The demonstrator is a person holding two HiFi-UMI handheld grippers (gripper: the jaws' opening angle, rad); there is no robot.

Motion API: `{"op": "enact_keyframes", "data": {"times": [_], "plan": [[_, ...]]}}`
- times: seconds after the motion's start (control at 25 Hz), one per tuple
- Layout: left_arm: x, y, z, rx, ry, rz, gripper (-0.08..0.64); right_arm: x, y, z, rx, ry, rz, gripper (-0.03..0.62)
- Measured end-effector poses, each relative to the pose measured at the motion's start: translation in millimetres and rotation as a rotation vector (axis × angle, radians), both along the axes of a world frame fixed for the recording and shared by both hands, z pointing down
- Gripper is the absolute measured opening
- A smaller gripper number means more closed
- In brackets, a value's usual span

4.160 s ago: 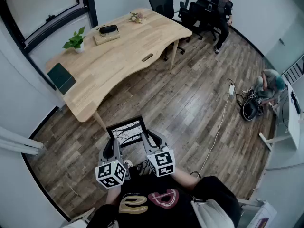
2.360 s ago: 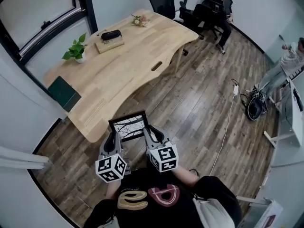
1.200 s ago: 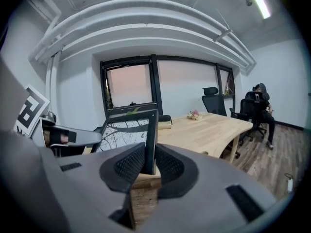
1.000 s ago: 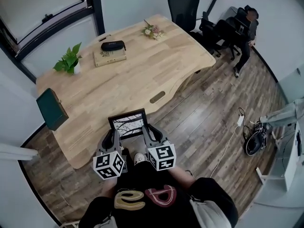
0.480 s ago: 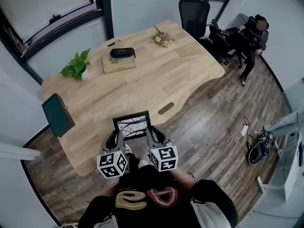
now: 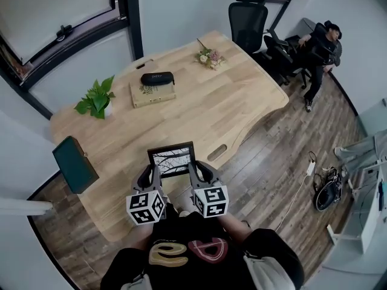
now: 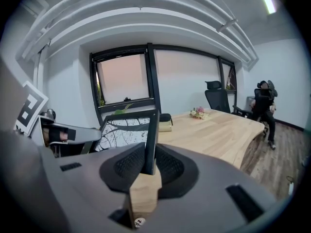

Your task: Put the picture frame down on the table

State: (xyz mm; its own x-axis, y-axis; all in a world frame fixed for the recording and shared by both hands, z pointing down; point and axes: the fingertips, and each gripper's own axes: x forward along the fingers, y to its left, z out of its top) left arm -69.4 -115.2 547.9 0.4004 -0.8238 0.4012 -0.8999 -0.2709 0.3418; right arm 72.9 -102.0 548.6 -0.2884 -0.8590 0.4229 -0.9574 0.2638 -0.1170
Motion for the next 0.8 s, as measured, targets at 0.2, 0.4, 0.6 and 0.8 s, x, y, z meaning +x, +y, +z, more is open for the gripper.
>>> {"op": "enact_keyframes", "data": {"times": [0.2,0.4,0.6,0.8], "plan": [[-7,-34,6,-0.019,0.007,0.019,0.081,-7,-32,5,-0.025,0.009,0.031,0.077],[-15,-63,11,-0.026,0.025,0.029,0.081,-15,-60,7,-0.029,0.019,0.042,0.077],[-15,-77,22,-0.067,0.037,-0.005,0.081,-15,-80,13,-0.063,0.045,0.006,0.077],[-8,-93,23,-0.084,0.008,-0.039,0.081,-9,-100,18,-0.089,0.047,-0.039,0.078]]}}
